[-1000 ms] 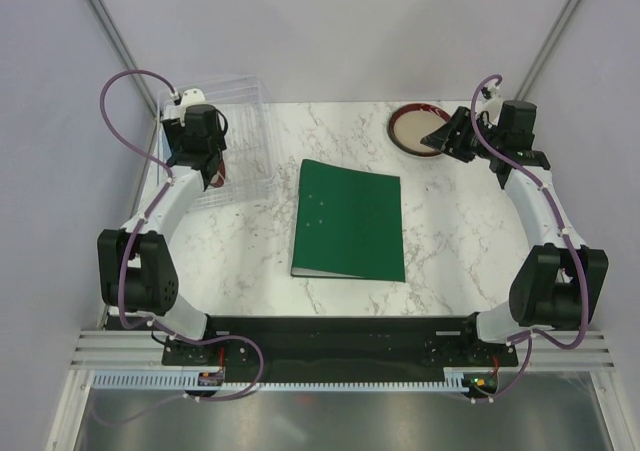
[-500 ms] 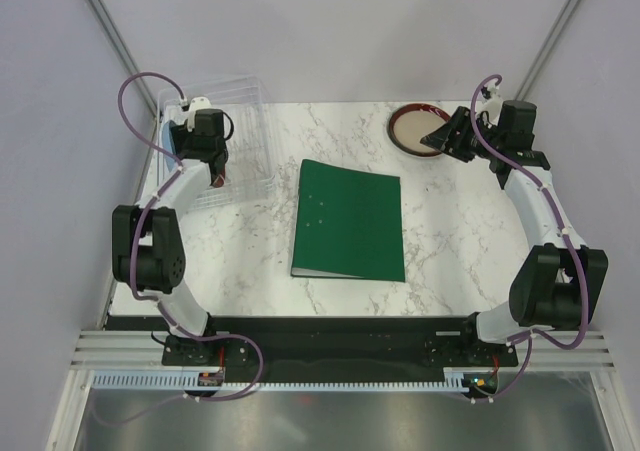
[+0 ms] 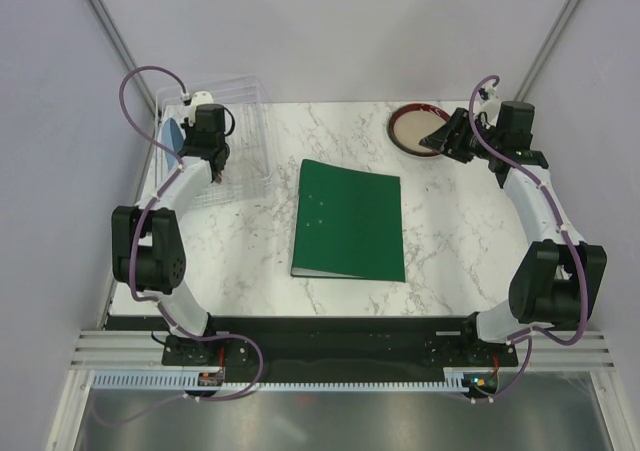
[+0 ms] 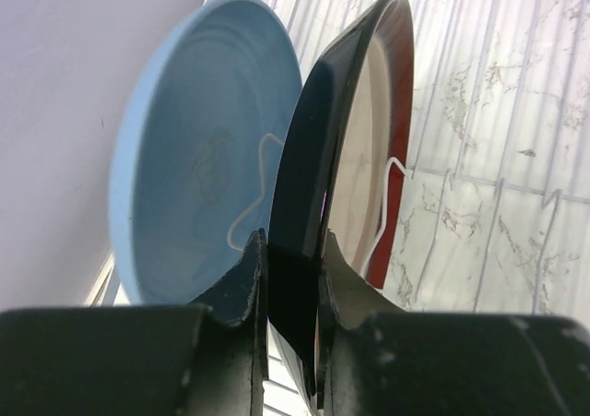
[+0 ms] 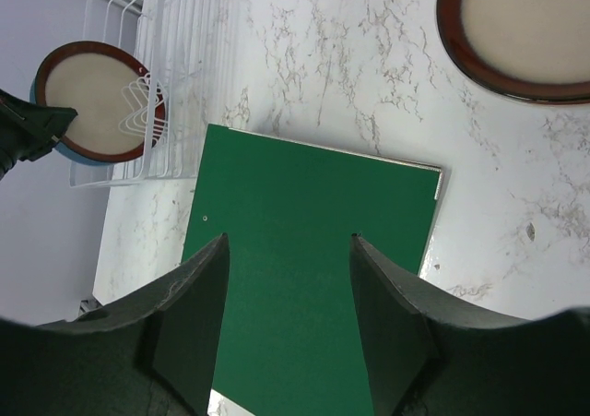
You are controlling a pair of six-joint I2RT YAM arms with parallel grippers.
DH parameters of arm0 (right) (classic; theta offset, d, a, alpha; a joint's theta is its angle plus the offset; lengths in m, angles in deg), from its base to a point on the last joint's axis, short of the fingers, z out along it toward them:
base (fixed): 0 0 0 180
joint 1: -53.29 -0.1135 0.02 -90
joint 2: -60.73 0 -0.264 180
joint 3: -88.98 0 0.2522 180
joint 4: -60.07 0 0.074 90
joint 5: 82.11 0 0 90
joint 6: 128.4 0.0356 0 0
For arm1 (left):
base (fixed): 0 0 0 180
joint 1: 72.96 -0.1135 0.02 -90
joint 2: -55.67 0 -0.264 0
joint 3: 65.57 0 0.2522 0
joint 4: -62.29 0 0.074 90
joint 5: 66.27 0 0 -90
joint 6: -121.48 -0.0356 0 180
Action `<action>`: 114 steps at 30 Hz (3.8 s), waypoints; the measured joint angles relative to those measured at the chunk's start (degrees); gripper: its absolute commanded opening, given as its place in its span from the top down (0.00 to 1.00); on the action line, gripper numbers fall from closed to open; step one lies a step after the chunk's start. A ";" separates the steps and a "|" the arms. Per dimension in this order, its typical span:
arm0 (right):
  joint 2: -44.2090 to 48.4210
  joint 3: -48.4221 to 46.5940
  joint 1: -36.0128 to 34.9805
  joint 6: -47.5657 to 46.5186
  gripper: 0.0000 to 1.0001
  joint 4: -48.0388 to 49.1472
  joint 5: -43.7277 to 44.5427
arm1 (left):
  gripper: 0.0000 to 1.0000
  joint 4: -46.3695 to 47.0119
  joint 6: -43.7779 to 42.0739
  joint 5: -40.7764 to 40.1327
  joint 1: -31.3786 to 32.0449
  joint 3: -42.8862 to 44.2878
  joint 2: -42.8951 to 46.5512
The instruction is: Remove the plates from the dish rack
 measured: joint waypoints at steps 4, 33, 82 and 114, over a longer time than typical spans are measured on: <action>-0.22 0.09 0.00 0.02 0.38 0.02 -0.37 | 0.98 0.04 -0.28 0.22 0.11 0.17 -0.07; -0.20 1.77 0.00 0.02 0.38 0.02 -0.81 | 0.98 -1.05 -11.82 -5.81 2.80 5.55 0.50; -10.93 5.68 -22.25 20.13 0.37 34.93 -13.75 | 0.98 0.61 34.62 56.04 11.98 -10.64 28.52; -11.26 -0.70 -5.16 14.97 1.00 19.96 -0.59 | 0.26 0.00 27.91 44.57 12.48 -13.53 32.39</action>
